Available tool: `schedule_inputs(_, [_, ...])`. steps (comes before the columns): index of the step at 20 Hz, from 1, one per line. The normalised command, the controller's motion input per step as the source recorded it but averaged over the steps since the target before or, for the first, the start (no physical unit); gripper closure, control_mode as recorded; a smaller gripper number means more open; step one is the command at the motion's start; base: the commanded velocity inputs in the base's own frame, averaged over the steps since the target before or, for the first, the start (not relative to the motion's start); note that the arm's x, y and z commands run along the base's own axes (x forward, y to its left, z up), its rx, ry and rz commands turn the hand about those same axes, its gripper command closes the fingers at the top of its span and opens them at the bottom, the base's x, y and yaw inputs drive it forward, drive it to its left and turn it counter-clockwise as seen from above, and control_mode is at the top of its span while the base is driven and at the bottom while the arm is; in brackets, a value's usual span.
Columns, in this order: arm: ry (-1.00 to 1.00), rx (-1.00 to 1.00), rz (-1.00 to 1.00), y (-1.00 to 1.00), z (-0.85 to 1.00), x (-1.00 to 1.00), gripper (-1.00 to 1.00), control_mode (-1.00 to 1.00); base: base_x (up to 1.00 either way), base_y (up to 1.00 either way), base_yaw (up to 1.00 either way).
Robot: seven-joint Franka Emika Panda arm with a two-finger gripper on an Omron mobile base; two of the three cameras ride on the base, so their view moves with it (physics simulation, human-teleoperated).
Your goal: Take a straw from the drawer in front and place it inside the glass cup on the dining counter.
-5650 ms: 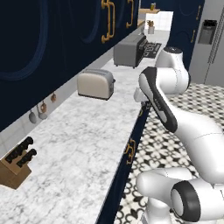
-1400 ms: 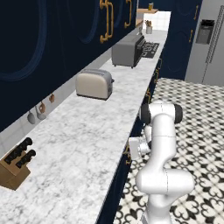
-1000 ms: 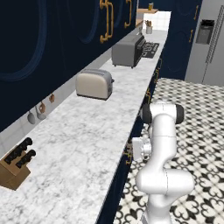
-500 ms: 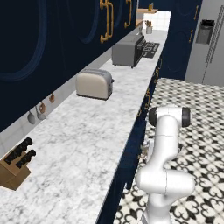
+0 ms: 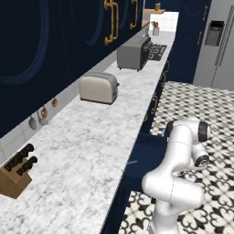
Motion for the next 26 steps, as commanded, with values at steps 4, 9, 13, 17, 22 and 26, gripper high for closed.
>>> schedule_inputs(4, [0.0, 0.21, 0.05, -0.75, 0.0, -0.27, 1.0, -1.0, 0.0, 0.0, 0.0])
schedule_inputs(9, [0.09, 0.09, 0.01, -0.31, -0.08, -0.05, -1.0, -1.0, 0.0, 0.0, 0.0])
schedule_inputs(13, [0.17, -0.03, 0.02, -0.03, -0.34, 0.14, -1.0, -1.0, 0.0, 0.0, 0.0])
schedule_inputs(17, [0.01, 0.0, 0.06, -0.51, -0.03, 0.02, -1.0, -1.0, 0.0, 0.0, 0.0])
schedule_inputs(22, [0.0, 0.0, 0.04, -0.66, 0.0, 0.0, -1.0, -1.0, 0.0, 0.0, 0.0])
schedule_inputs(26, [-0.03, -0.01, 0.0, -0.28, 0.49, -0.4, -1.0, -1.0, 0.0, 0.0, 0.0])
